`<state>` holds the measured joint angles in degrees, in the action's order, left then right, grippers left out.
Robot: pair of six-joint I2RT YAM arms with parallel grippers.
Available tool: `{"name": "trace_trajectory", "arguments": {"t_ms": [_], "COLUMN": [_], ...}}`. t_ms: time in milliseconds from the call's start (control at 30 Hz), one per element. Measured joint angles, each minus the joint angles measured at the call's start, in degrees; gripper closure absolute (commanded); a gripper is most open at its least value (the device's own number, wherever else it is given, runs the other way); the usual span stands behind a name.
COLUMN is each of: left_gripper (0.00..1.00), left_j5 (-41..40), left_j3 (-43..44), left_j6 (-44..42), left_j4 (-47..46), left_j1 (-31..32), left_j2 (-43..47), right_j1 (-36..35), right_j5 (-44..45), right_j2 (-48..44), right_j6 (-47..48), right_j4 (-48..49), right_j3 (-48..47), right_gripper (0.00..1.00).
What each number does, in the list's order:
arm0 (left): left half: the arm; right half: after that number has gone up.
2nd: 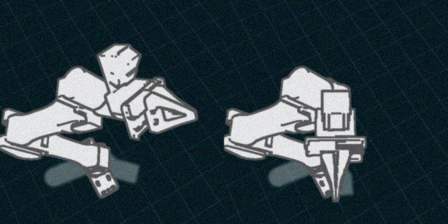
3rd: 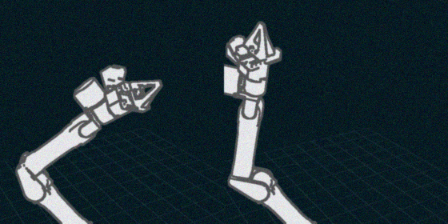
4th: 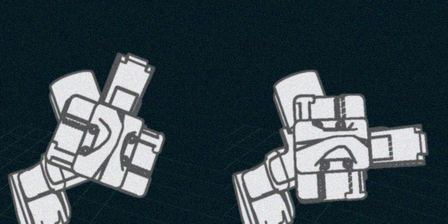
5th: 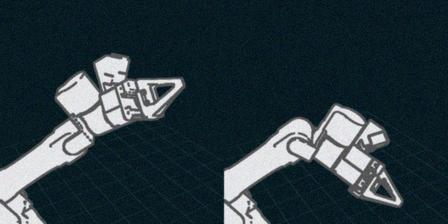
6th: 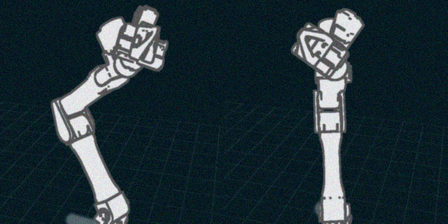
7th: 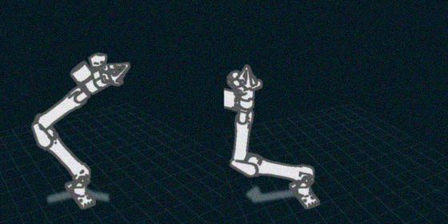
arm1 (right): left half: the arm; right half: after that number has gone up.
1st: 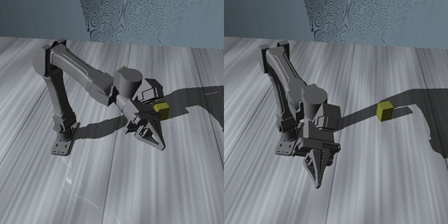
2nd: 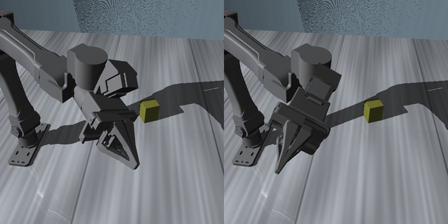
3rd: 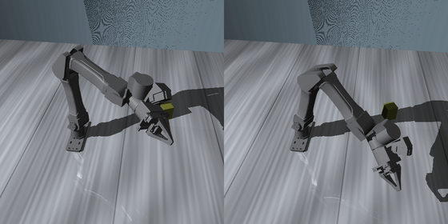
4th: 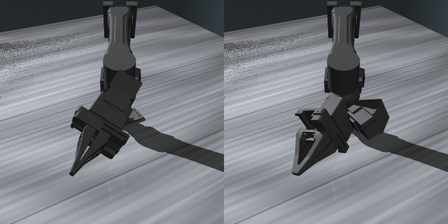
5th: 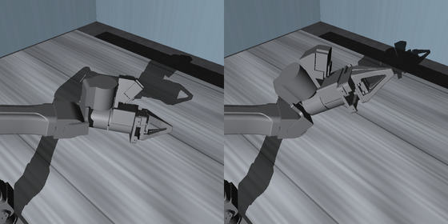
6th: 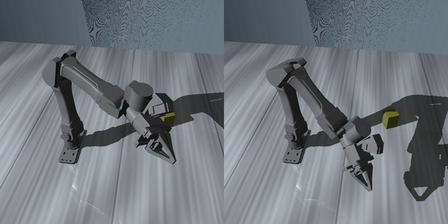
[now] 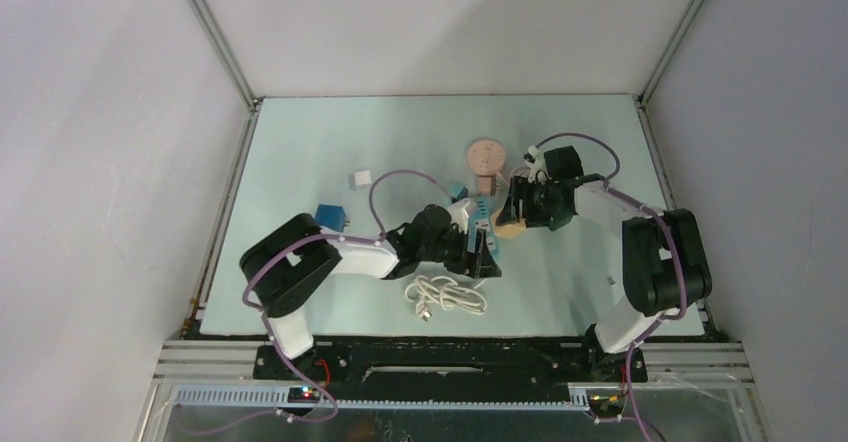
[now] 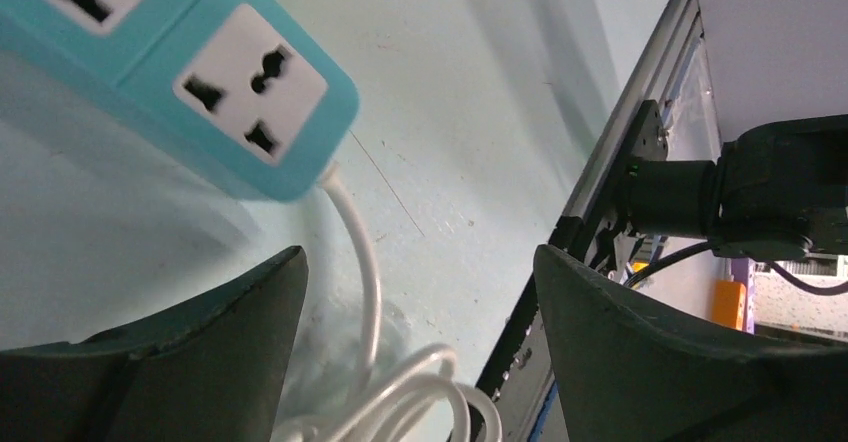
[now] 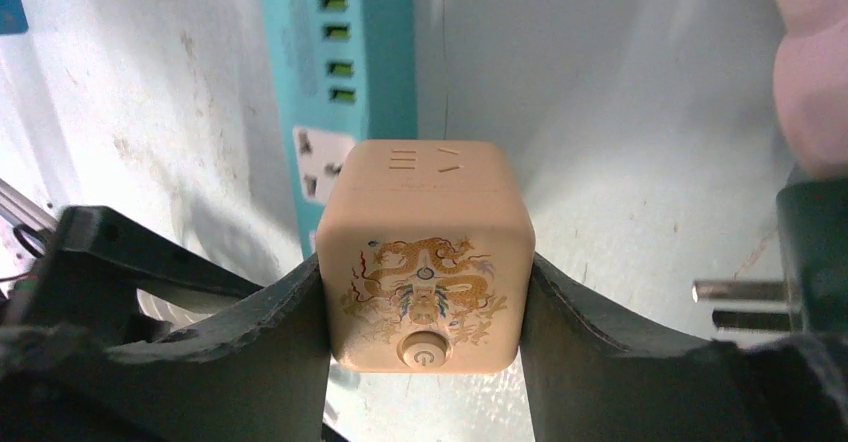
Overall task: Insert the plug
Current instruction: Adjust the plug.
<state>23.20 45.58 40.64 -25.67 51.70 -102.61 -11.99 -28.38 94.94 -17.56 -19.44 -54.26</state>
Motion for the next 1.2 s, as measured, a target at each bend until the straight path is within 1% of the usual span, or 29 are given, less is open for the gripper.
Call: {"name": "trace_trajectory", "arguments": {"t_ms": [100, 200, 367, 500, 667, 833, 967, 1067, 1200], "left_gripper": [0.09, 0.07, 0.02, 0.0, 0.0, 0.0, 0.0, 0.0, 0.0], "left_j5": [-2.1, -4.7, -7.6, -8.7, -9.4, -8.9, -7.5, -5.3, -1.7], "left_j3": [-1.4, -1.8, -1.8, -1.8, -2.2, -4.9, -7.5, -8.3, -8.3], "left_j6": [-0.5, -2.4, -9.3, -15.6, -22.1, -26.1, -28.3, -30.3, -33.3], "left_j4": [2.1, 5.6, 11.6, 15.9, 18.8, 19.4, 19.2, 18.9, 18.0], "left_j1": [0.1, -0.5, -2.9, -5.0, -5.7, -5.7, -5.8, -5.8, -5.8], "left_j2": [4.3, 10.6, 24.2, 34.0, 44.4, 49.3, 51.2, 52.2, 52.4], "right_j1": [-0.3, -0.4, -0.3, -0.2, 0.9, 3.2, 4.0, 3.7, 2.2], "right_j5": [1.2, 2.2, 1.0, -4.2, -13.7, -25.4, -31.4, -32.9, -31.6], "right_j2": [-2.3, -7.1, -17.6, -23.4, -26.6, -28.8, -30.9, -32.0, -32.7], "right_j6": [1.1, 2.3, 4.3, 5.6, 5.3, 1.7, -1.0, -1.2, 1.8], "right_j4": [-3.0, -5.9, -9.5, -11.8, -14.1, -13.4, -11.9, -11.8, -13.1], "right_j3": [0.0, 0.1, 0.0, 0.0, 0.0, 0.1, 0.1, 0.1, 0.1], "right_gripper": [1.0, 1.0, 1.0, 1.0, 1.0, 1.0, 1.0, 1.0, 1.0]}}
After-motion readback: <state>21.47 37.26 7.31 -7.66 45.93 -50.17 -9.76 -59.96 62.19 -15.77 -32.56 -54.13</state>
